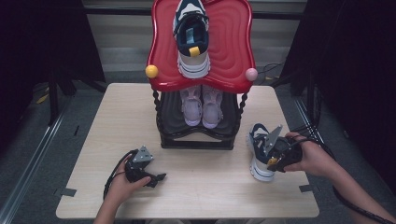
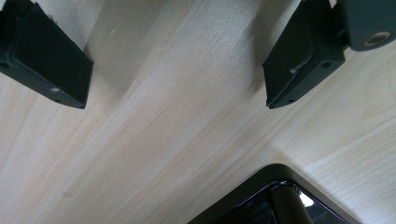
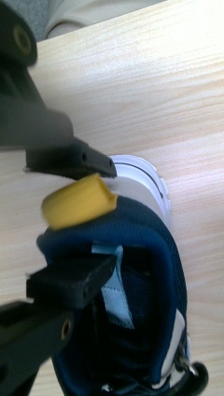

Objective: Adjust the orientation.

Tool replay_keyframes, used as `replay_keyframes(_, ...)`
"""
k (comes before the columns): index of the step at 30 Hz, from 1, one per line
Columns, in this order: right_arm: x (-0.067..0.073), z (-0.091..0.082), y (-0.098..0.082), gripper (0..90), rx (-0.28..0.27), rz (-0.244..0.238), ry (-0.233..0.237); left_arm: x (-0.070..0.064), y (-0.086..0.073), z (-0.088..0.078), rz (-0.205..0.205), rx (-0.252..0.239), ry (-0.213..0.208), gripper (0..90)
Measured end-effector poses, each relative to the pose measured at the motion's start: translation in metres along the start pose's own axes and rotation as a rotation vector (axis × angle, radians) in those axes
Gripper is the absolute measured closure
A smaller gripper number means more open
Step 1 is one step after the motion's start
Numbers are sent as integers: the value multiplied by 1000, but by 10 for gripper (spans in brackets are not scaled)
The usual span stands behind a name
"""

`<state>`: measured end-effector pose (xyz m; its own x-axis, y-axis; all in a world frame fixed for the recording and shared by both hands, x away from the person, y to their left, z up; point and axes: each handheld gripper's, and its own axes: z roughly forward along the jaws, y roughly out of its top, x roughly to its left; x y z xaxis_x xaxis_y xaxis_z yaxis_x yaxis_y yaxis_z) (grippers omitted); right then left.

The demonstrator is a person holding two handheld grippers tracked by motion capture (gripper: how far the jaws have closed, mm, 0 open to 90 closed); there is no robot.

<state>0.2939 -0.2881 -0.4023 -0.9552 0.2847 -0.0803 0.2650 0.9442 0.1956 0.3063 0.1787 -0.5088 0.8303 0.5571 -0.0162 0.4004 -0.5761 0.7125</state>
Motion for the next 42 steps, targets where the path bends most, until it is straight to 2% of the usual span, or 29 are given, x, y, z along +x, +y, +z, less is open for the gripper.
replay_keyframes(2, 0, 0, 1, 581, -5, 6, -8, 0, 0, 0, 0, 0, 0, 75)
replay_keyframes(4, 0, -1, 2, 623, -17, 20, 8, 0, 0, 0, 0, 0, 0, 75)
replay_keyframes(8, 2, -2, 11, 676, -38, 81, 26, 0, 0, 0, 0, 0, 0, 75)
replay_keyframes(10, 2, -1, 18, 688, -53, 79, 29, 0, 0, 0, 0, 0, 0, 75)
replay_keyframes(14, 4, 0, 27, 674, -9, 107, 45, 0, 0, 0, 0, 0, 0, 75)
replay_keyframes(15, 3, 0, 27, 666, -3, 102, 46, 0, 0, 0, 0, 0, 0, 75)
replay_keyframes(17, 2, 0, 28, 651, 12, 128, 46, 0, 0, 0, 0, 0, 0, 75)
replay_keyframes(19, 0, -1, 28, 643, 23, 117, 47, 0, 0, 0, 0, 0, 0, 75)
replay_keyframes(22, -2, -2, 29, 616, 48, 141, 51, 0, 0, 0, 1, 0, -1, 74)
replay_keyframes(25, -5, -1, 30, 591, 64, 137, 56, 0, 0, 0, 1, 0, 0, 74)
replay_keyframes(26, -5, -1, 31, 584, 66, 149, 67, 0, 0, 0, 1, 0, 0, 74)
replay_keyframes(28, -6, 0, 33, 578, 78, 132, 72, 0, 0, 0, 0, 0, -1, 74)
replay_keyframes(31, -7, 2, 37, 578, 95, 132, 84, 0, 0, 0, 1, 0, -1, 74)
replay_keyframes(32, -6, 3, 39, 578, 104, 155, 83, 0, 0, 0, 1, 0, -1, 74)
replay_keyframes(37, -8, 7, 43, 574, 109, 153, 85, 0, 0, 0, 1, 0, -1, 74)
replay_keyframes(38, -7, 8, 45, 574, 112, 179, 86, 0, 0, 0, 1, 0, -1, 74)
replay_keyframes(42, -10, 10, 46, 590, 122, 180, 92, 0, 0, 0, -1, 1, -1, 73)
